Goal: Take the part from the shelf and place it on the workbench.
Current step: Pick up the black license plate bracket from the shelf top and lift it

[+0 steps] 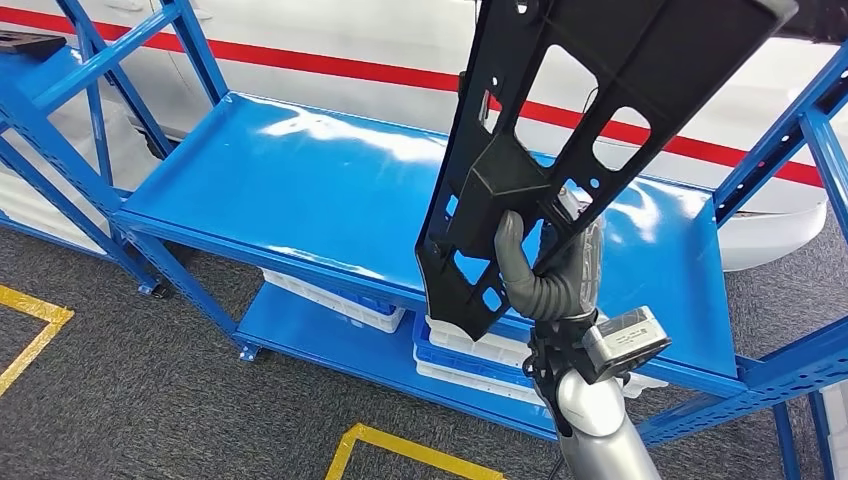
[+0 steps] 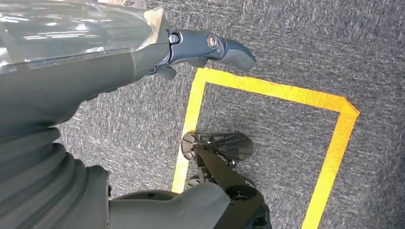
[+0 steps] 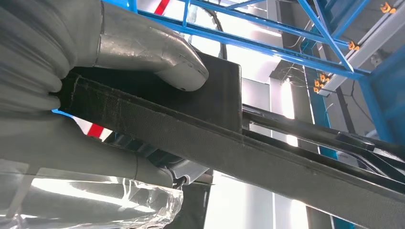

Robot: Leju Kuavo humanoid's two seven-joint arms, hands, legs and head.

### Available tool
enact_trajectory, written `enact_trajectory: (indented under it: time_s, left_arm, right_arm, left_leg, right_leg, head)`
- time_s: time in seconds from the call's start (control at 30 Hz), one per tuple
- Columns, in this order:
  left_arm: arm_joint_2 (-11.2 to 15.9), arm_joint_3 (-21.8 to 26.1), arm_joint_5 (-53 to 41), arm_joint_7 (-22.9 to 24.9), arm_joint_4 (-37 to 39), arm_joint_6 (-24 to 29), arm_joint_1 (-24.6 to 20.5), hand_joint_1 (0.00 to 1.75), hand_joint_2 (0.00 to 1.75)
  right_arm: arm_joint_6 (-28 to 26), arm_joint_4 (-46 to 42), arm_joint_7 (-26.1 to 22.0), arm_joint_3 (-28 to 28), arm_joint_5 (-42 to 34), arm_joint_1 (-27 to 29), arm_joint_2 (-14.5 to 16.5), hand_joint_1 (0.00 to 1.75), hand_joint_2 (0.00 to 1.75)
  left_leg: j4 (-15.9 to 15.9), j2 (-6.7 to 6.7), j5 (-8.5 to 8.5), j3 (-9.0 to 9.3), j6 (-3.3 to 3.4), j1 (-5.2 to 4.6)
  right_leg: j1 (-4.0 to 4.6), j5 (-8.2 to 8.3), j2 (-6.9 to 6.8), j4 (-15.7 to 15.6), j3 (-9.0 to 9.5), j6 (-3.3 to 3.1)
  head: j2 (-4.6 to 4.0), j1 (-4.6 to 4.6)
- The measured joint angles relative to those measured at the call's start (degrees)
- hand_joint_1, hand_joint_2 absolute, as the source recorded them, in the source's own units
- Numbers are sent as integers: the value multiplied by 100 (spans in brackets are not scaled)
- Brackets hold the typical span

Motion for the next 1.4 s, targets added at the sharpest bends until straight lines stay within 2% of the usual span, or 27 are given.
enact_trajectory:
  time_s: [0.1,0.2,0.27,0.3,0.33,0.4,0.43,0.47,0.57,0.6,0.67,0.73,0.77,0.8,0.83,0.87,0.93,1.0,1.07,1.1,1.17,1.23,1.27,1.3,1.33,1.37,1.4]
  left_arm:
    - [-9,0,-26,-15,0,-15,0,0,175]
    - [-9,2,-36,-22,0,-21,2,0,175]
    - [-8,7,-39,-26,1,-34,5,0,175]
    - [-8,9,-43,-29,2,-46,6,0,175]
    - [-9,10,-48,-33,2,-58,8,0,175]
    - [-9,11,-55,-40,2,-71,11,0,175]
    - [-7,13,-57,-43,1,-73,10,0,175]
    - [-5,16,-61,-45,1,-73,9,0,175]
    - [-4,28,-71,-48,0,-72,13,0,175]
    - [-5,31,-72,-47,0,-71,17,0,175]
    - [-9,33,-73,-46,0,-70,15,0,175]
    - [-12,33,-73,-45,0,-71,7,0,175]
    - [-12,34,-73,-45,0,-71,5,0,175]
    - [-13,34,-73,-46,0,-71,5,0,175]
    - [-13,34,-73,-46,0,-72,4,0,175]
    - [-14,34,-73,-46,-1,-73,0,0,175]
    - [-13,34,-73,-47,-7,-78,-19,0,175]
    - [-13,35,-73,-49,-13,-85,-32,0,175]
    - [-19,38,-73,-50,-13,-89,-31,0,175]
    - [-22,39,-74,-51,-13,-91,-34,0,175]
    - [-30,43,-89,-53,-13,-101,-41,0,175]
    - [-33,48,-110,-54,-13,-110,-40,0,175]
    - [-37,53,-118,-54,-13,-113,-38,0,175]
    - [-42,60,-127,-52,-13,-116,-37,0,175]
    - [-48,67,-134,-51,-12,-118,-38,0,175]
    - [-54,74,-143,-49,-12,-120,-39,0,175]
    - [-59,79,-152,-48,-12,-122,-40,0,175]
  right_arm:
    - [-1,-2,-40,3,44,22,-19,175,175]
    - [-3,-1,-49,11,56,55,-49,175,175]
    - [-19,1,-61,12,82,106,-85,175,175]
    - [-40,1,-79,12,105,129,-100,175,175]
    - [-63,1,-104,13,128,145,-113,175,175]
    - [-112,1,-160,14,170,162,-130,175,175]
    - [-130,-3,-184,15,186,172,-137,175,175]
    - [-154,-7,-207,16,204,182,-145,175,175]
    - [-227,-19,-258,16,249,240,-144,175,175]
    - [-241,-20,-265,16,261,256,-140,175,175]
    - [-262,-25,-272,16,280,270,-136,175,175]
    - [-279,-30,-274,16,292,291,-126,175,175]
    - [-285,-30,-274,16,295,306,-119,175,175]
    - [-288,-30,-274,16,297,318,-113,175,175]
    - [-290,-30,-274,17,305,326,-106,175,175]
    - [-291,-31,-273,17,325,328,-100,175,175]
    - [-294,-33,-272,17,393,329,-87,175,175]
    - [-295,-34,-273,17,466,328,-68,175,175]
    - [-295,-34,-275,19,518,327,-47,175,175]
    - [-296,-33,-277,19,544,328,-43,175,175]
    - [-298,-32,-276,17,600,330,-44,175,175]
    - [-301,-31,-273,13,647,351,-45,175,175]
    - [-302,-31,-271,10,666,369,-46,175,175]
    - [-303,-30,-270,6,686,386,-46,175,175]
    - [-304,-30,-269,4,705,398,-46,175,175]
    - [-304,-30,-269,2,728,407,-45,175,175]
    - [-303,-31,-267,-1,755,408,-44,175,175]
  left_leg:
    - [-141,27,72,81,76,51]
    - [-156,51,105,93,95,64]
    - [-150,60,112,80,92,67]
    - [-145,59,113,73,85,73]
    - [-135,58,111,68,71,83]
    - [-87,51,94,43,7,103]
    - [-53,44,83,27,-39,106]
    - [-12,36,75,4,-87,101]
    - [82,18,58,-67,-178,111]
    - [152,38,-20,-106,-196,128]
    - [606,104,-416,-283,-233,154]
    - [1325,141,-882,-520,-254,154]
    - [1565,143,-985,-568,-253,154]
    - [1627,144,-977,-525,-240,153]
    - [1479,147,-870,-373,-214,149]
    - [1154,151,-725,-122,-174,141]
    - [394,168,-582,397,-100,102]
    - [44,171,-576,592,-64,42]
    - [-13,169,-460,542,-14,17]
    - [-54,176,-380,503,17,18]
    - [-131,197,-201,372,80,38]
    - [-135,206,-67,207,104,26]
    - [-130,206,2,123,97,23]
    - [-124,207,71,35,89,23]
    - [-115,207,138,-50,76,25]
    - [-103,207,205,-134,56,28]
    - [-85,206,259,-209,30,28]
  right_leg:
    - [24,-116,-8,144,-67,24]
    - [0,-526,-11,996,-463,-16]
    - [-37,-713,-12,1558,-710,25]
    - [-60,-665,-14,1532,-678,83]
    - [-91,-544,-17,1291,-538,155]
    - [-145,-264,-13,523,-90,270]
    - [-144,-172,6,282,48,281]
    - [-137,-141,26,156,113,260]
    - [-144,-129,44,170,44,135]
    - [-151,-106,35,177,18,88]
    - [-133,-42,13,175,-59,-25]
    - [-80,26,-17,179,-160,-111]
    - [-54,62,-30,180,-212,-136]
    - [-31,101,-40,181,-263,-149]
    - [-11,143,-45,181,-312,-152]
    - [4,185,-47,181,-355,-149]
    - [28,268,-52,177,-412,-114]
    - [22,348,-71,164,-422,-45]
    - [13,427,-86,138,-429,33]
    - [13,393,-80,161,-464,54]
    - [23,36,-64,468,-603,17]
    - [10,-477,-54,1108,-756,-41]
    - [3,-609,-54,1416,-780,-27]
    - [-3,-624,-55,1599,-739,19]
    - [-12,-538,-55,1593,-611,85]
    - [-23,-416,-55,1396,-383,149]
    - [-33,-347,-55,1014,-86,183]
  head:
    - [1,8]
    - [1,18]
    - [-1,23]
    - [-1,25]
    - [-1,27]
    - [0,30]
    - [1,32]
    - [1,34]
    - [1,15]
    - [1,5]
    - [-1,-4]
    - [0,-12]
    - [0,-11]
    - [0,-12]
    - [0,-11]
    - [0,-11]
    - [1,-4]
    - [1,-10]
    - [0,-24]
    - [0,-29]
    - [0,-8]
    - [0,14]
    - [1,20]
    - [0,24]
    - [0,30]
    - [0,34]
    - [-1,35]
